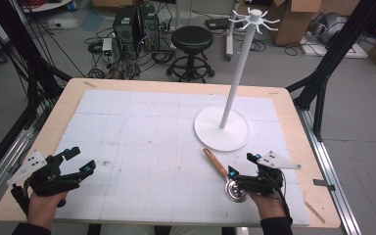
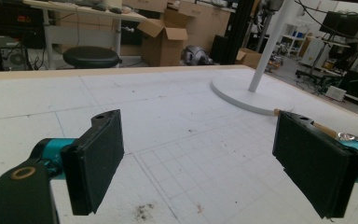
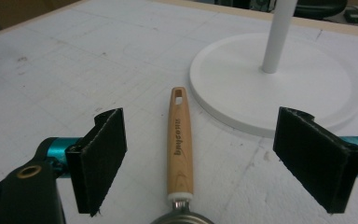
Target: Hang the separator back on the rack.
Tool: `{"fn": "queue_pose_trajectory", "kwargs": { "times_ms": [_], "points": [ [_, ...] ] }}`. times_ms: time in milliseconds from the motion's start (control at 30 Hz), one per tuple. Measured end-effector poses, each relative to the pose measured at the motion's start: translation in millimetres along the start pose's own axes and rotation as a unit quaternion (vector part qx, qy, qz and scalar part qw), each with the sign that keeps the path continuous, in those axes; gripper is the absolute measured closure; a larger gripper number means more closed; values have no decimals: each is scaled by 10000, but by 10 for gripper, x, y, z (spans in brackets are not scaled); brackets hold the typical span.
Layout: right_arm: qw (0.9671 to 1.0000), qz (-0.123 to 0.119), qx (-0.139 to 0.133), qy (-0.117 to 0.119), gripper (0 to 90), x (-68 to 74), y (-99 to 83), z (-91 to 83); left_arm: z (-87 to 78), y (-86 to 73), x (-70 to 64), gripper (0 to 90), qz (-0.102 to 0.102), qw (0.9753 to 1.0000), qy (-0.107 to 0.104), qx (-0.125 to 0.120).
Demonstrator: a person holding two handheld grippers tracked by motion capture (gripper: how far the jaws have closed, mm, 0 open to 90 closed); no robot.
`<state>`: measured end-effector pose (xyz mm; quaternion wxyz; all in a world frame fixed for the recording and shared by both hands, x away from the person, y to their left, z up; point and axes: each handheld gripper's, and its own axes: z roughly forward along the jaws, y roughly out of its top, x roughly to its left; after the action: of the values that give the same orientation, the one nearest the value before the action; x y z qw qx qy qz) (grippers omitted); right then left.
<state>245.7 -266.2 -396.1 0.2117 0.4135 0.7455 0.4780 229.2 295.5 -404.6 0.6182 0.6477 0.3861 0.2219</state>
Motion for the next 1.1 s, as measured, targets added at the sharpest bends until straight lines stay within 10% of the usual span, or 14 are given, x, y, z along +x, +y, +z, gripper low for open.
{"fn": "queue_pose_trajectory", "kwargs": {
  "times_ms": [367,1100],
  "points": [
    [9967,-300,759,28,221,112,147,622,4,-4,9,170,-35,10000,-16,10],
    [9835,-540,1728,77,486,115,44,1019,9,-4,11,170,-45,10000,-38,29]
  ]
}}
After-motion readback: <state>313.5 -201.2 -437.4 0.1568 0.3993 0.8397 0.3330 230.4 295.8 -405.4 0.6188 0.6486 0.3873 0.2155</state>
